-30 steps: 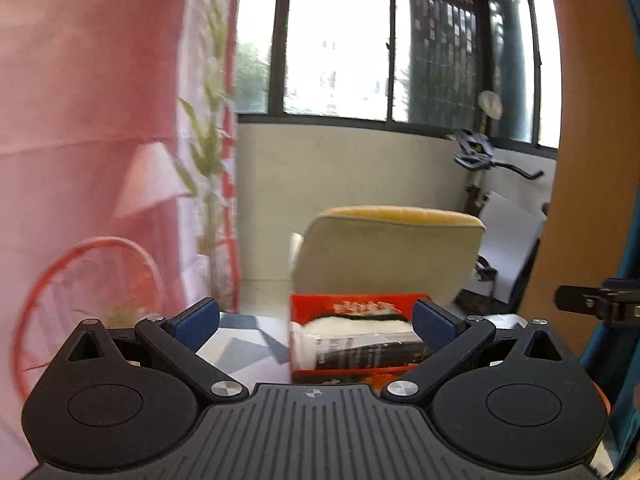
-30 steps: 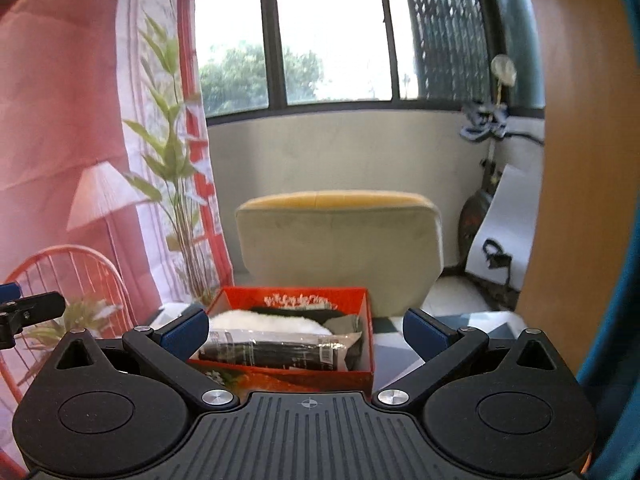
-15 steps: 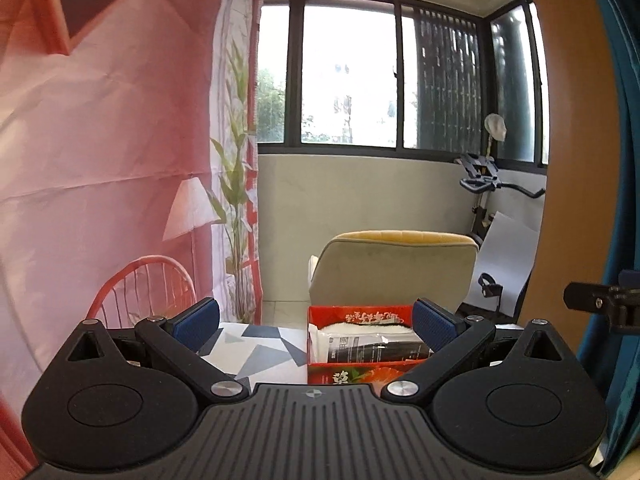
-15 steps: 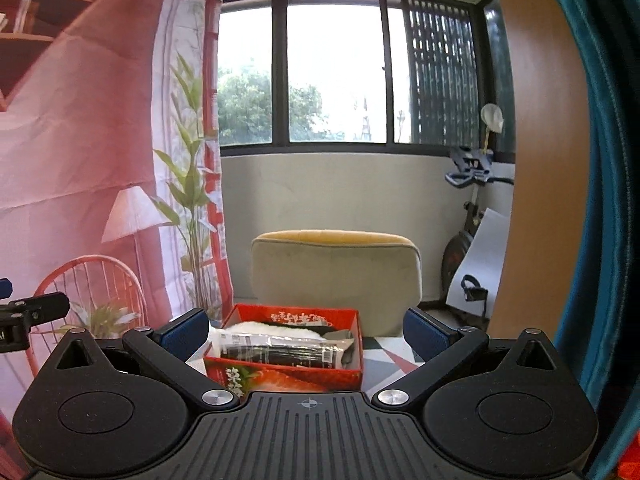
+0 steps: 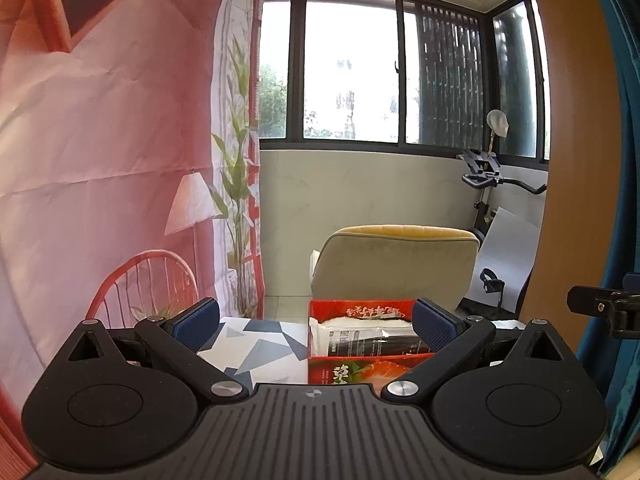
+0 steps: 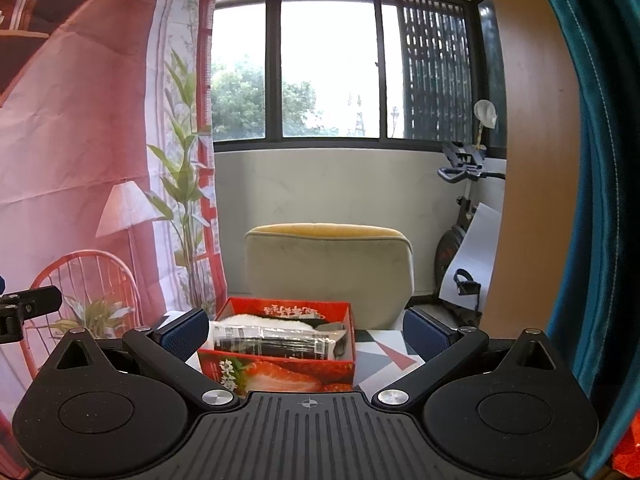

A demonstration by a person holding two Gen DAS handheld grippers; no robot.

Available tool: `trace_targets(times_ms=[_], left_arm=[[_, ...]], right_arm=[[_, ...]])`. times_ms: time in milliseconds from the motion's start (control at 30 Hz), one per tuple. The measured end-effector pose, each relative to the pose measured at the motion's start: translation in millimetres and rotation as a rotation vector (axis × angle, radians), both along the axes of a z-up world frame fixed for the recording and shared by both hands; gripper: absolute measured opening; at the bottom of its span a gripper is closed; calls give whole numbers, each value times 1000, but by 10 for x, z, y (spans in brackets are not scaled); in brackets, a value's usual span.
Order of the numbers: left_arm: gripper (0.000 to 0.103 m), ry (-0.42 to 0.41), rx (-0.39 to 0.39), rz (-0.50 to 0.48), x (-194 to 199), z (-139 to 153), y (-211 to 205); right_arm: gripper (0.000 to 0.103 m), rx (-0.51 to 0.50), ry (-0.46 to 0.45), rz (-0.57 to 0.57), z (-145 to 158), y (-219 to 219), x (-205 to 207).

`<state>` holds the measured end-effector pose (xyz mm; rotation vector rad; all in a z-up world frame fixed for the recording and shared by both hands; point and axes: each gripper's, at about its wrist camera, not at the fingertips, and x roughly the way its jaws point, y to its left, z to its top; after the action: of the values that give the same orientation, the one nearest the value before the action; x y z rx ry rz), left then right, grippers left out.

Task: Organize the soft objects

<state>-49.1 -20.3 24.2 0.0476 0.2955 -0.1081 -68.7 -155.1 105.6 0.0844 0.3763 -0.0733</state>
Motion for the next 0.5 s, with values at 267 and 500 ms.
trace_targets(times_ms=[267,500], left_arm=[[103,5,-4,1,11,-11,46],[103,8,-4,2,3,-10,39]], right_arm=[[103,1,3,-4,-7,-2,-4],[103,2,10,-7,-7,-5,19]])
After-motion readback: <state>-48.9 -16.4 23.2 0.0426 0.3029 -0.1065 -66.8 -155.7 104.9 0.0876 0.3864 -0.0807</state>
